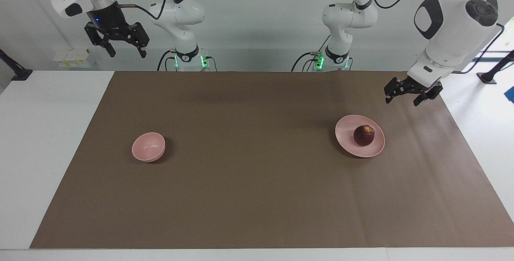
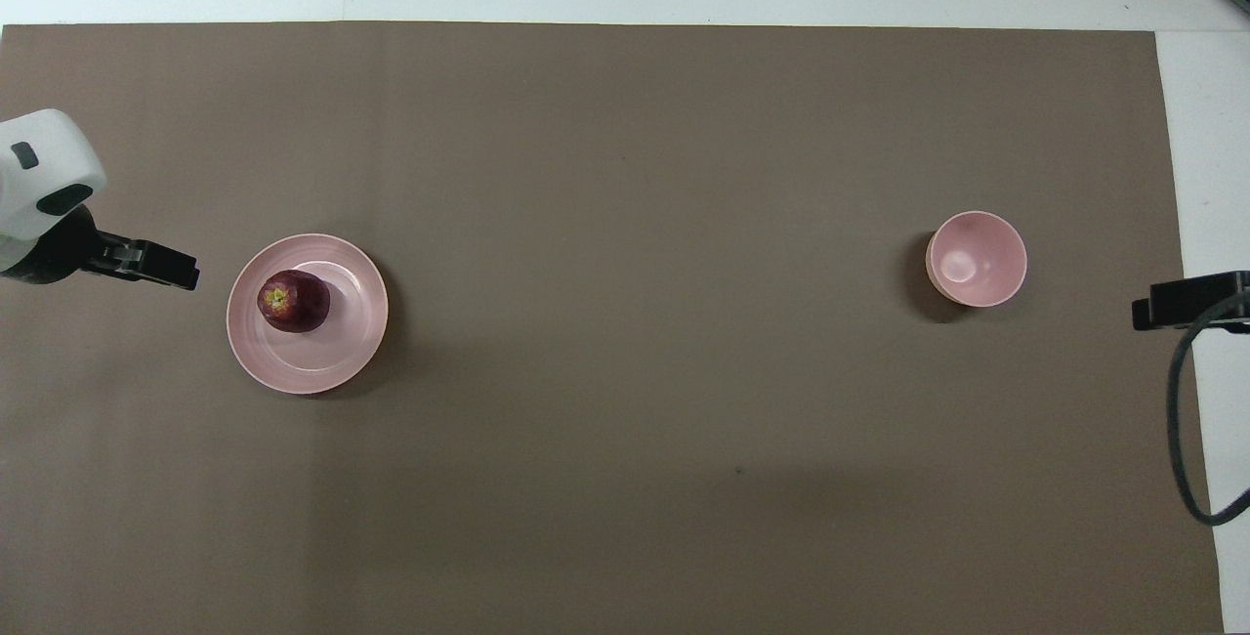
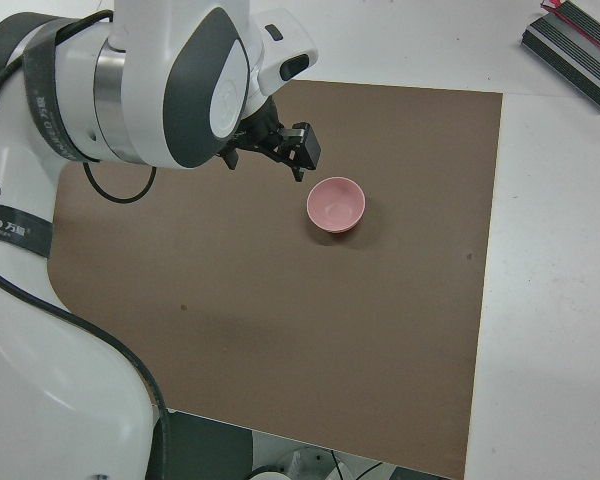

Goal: Move apple from plate to bowl
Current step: 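Reach the left gripper over the red apple on the pink plate, then lower the left gripper and close it around the red apple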

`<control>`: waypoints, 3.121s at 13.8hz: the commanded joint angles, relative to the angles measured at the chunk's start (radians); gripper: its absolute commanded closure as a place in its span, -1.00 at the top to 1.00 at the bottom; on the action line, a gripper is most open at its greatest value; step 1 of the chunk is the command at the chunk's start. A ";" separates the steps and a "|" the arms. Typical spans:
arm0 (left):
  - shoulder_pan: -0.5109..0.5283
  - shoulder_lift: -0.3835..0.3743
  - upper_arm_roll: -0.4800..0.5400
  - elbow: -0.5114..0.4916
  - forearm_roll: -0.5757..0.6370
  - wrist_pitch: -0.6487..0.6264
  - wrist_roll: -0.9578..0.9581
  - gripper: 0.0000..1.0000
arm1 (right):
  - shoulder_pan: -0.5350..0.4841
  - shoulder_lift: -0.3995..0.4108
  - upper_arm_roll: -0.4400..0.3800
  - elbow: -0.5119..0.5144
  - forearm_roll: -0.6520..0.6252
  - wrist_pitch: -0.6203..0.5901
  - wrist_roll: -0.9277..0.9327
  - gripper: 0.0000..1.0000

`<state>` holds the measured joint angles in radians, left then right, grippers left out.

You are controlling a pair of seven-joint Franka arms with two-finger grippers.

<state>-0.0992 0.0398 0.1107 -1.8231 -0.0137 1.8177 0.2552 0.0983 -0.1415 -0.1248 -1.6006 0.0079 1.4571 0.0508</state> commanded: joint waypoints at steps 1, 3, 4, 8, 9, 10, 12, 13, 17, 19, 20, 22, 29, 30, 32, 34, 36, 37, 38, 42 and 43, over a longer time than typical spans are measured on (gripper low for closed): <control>0.022 -0.017 -0.002 -0.065 -0.008 0.077 0.045 1.00 | -0.002 -0.003 -0.001 0.005 0.010 -0.009 0.006 1.00; 0.010 0.011 -0.002 -0.091 -0.008 0.122 0.032 1.00 | -0.002 -0.003 -0.003 0.005 0.010 -0.009 0.006 1.00; 0.004 0.031 -0.003 -0.099 -0.011 0.158 0.020 1.00 | -0.002 -0.003 -0.001 0.005 0.012 -0.009 0.006 1.00; -0.066 0.123 -0.006 -0.119 -0.011 0.287 -0.099 1.00 | -0.002 -0.003 -0.001 0.005 0.010 -0.009 0.006 1.00; -0.083 0.140 -0.006 -0.127 -0.011 0.307 -0.114 1.00 | -0.002 -0.003 -0.001 0.005 0.010 -0.009 0.006 1.00; -0.091 0.153 -0.006 -0.149 -0.011 0.340 -0.134 1.00 | -0.002 -0.003 -0.003 0.005 0.012 -0.009 0.006 1.00; -0.093 0.144 -0.006 -0.224 -0.011 0.408 -0.137 1.00 | -0.002 -0.003 -0.003 0.005 0.010 -0.009 0.006 1.00; -0.093 0.140 -0.006 -0.248 -0.011 0.416 -0.137 1.00 | -0.002 -0.003 -0.003 0.005 0.010 -0.009 0.006 1.00; -0.088 0.137 -0.008 -0.283 -0.017 0.407 -0.137 1.00 | -0.002 -0.003 -0.001 0.005 0.010 -0.009 0.006 1.00; -0.093 0.132 -0.008 -0.285 -0.031 0.379 -0.137 1.00 | -0.002 -0.003 -0.001 0.005 0.010 -0.009 0.006 1.00; -0.099 0.131 -0.011 -0.280 -0.031 0.350 -0.137 0.46 | -0.002 -0.003 -0.001 0.005 0.012 -0.009 0.006 1.00; -0.120 0.140 -0.011 -0.251 -0.031 0.328 -0.137 -0.25 | -0.002 -0.003 -0.001 0.005 0.012 -0.009 0.006 1.00; -0.117 0.204 -0.009 0.045 -0.028 -0.026 -0.166 -0.98 | -0.002 -0.003 -0.001 0.005 0.012 -0.009 0.006 1.00; -0.120 0.204 -0.008 0.071 -0.026 -0.059 -0.168 -1.00 | -0.002 -0.003 -0.003 0.005 0.011 -0.009 0.006 1.00; -0.120 0.204 -0.011 0.132 -0.029 -0.127 -0.169 -1.00 | -0.002 -0.003 -0.001 0.005 0.010 -0.009 0.006 1.00; -0.120 0.198 -0.016 0.200 -0.031 -0.207 -0.172 -1.00 | -0.002 -0.003 -0.003 0.005 0.010 -0.009 0.006 1.00; -0.120 0.187 -0.019 0.270 -0.031 -0.302 -0.188 -1.00 | -0.002 -0.003 -0.001 0.005 0.010 -0.009 0.006 1.00; -0.120 0.187 -0.019 0.324 -0.032 -0.375 -0.186 -1.00 | -0.002 -0.003 -0.003 0.005 0.010 -0.009 0.006 1.00; -0.122 0.192 -0.019 0.364 -0.037 -0.441 -0.186 -1.00 | -0.002 -0.003 -0.001 0.005 0.010 -0.009 0.006 1.00; -0.134 0.175 -0.065 0.392 -0.064 -0.523 -0.192 -1.00 | -0.002 -0.003 -0.003 0.005 0.011 -0.009 0.006 1.00; -0.134 0.175 -0.074 0.392 -0.077 -0.526 -0.218 -1.00 | -0.002 -0.003 -0.001 0.005 0.010 -0.009 0.006 1.00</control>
<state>-0.2189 0.2138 0.0408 -1.4486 -0.0649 1.3283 0.0714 0.0983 -0.1415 -0.1248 -1.6006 0.0079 1.4571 0.0508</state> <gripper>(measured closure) 0.264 0.000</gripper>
